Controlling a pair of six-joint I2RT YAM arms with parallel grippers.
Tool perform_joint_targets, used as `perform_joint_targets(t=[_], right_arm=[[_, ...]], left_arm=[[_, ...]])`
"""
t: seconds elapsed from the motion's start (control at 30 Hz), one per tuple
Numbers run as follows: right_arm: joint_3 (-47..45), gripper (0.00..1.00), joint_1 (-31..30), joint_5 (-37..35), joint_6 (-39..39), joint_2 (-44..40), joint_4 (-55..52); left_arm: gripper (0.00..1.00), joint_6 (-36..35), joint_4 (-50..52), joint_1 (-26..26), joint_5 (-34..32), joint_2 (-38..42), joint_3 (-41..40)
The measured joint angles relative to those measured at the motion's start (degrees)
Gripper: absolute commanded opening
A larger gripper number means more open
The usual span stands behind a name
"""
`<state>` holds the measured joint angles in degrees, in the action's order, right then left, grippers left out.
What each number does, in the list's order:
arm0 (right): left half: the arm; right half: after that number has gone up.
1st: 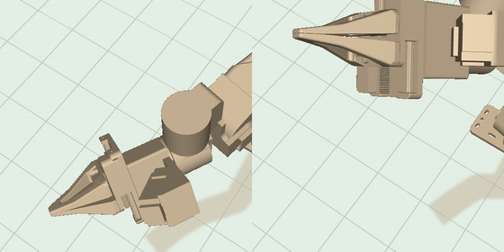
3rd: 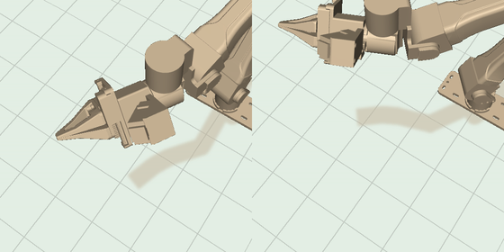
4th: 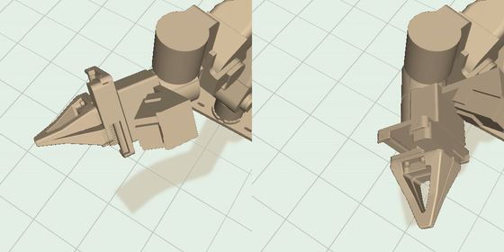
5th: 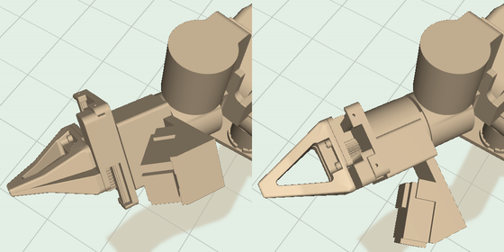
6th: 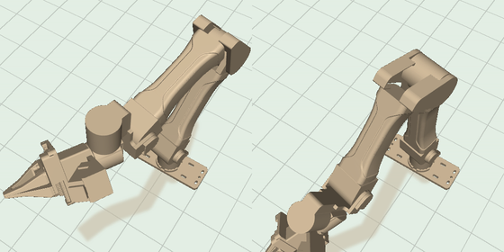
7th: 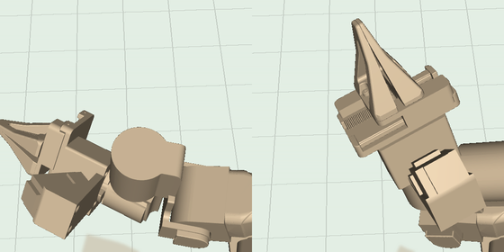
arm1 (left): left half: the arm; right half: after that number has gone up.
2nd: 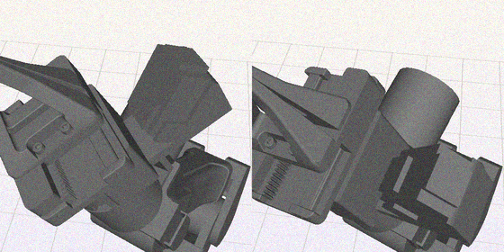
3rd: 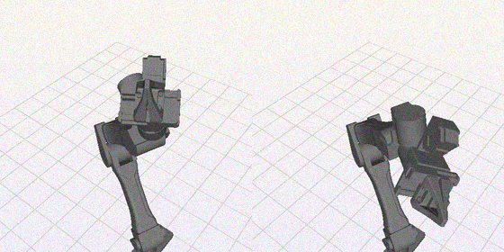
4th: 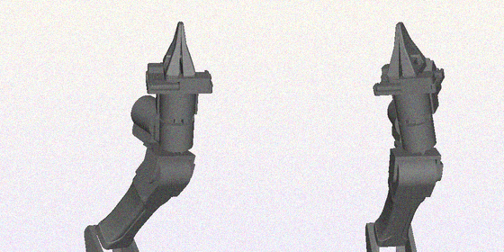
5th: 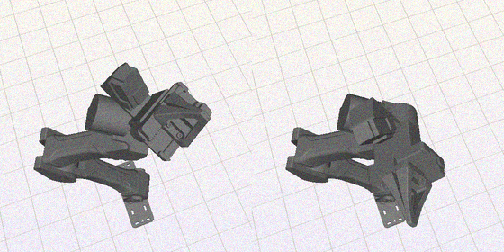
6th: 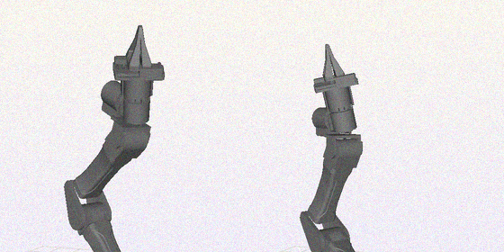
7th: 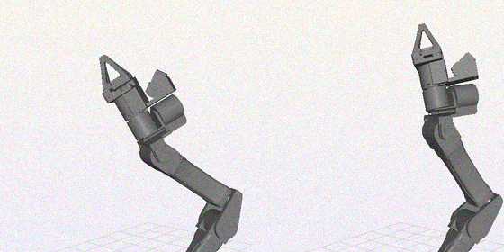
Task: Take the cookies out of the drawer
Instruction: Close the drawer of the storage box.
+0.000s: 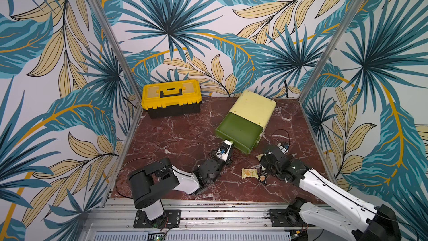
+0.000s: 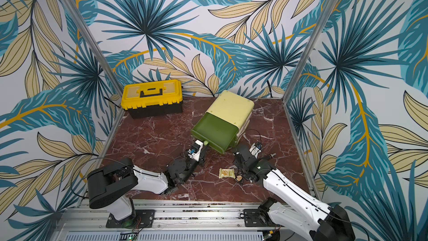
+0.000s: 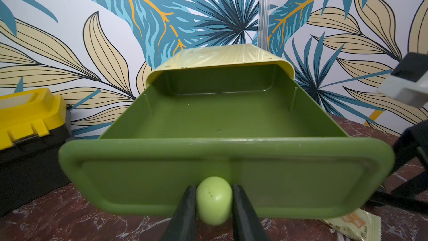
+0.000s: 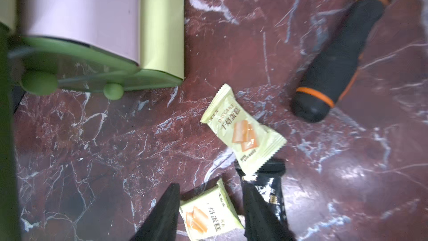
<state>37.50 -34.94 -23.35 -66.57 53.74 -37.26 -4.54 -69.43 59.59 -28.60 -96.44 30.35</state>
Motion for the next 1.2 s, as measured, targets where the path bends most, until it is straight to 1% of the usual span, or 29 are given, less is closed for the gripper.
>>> perform_joint_targets(t=[0.2, 0.33, 0.47, 0.67, 0.9, 1.2], right_arm=[[5.0, 0.48, 0.0, -5.2, 0.8, -5.4, -8.5], [9.4, 0.48, 0.0, -8.2, 3.2, -8.5, -10.7], [12.9, 0.48, 0.0, -10.1, 5.4, -9.3, -12.3], [14.8, 0.48, 0.0, -10.9, 7.0, -8.2, -13.0], [15.2, 0.48, 0.0, -10.9, 7.8, -7.6, -14.0], [15.3, 0.48, 0.0, -10.9, 8.3, -8.3, -14.1]], left_arm=[[0.07, 0.0, 2.8, 0.0, -0.3, 0.0, 2.7], [0.08, 0.3, 6.8, 0.0, -0.4, 0.0, 5.7], [0.07, 1.1, 11.2, -0.2, -0.4, 0.0, 9.3], [0.07, 4.4, 15.7, -0.9, 0.1, -1.2, 14.2], [0.07, 7.8, 17.9, -2.3, 0.9, -6.3, 18.9], [0.08, 10.2, 18.4, -3.6, 1.6, -10.5, 24.3]])
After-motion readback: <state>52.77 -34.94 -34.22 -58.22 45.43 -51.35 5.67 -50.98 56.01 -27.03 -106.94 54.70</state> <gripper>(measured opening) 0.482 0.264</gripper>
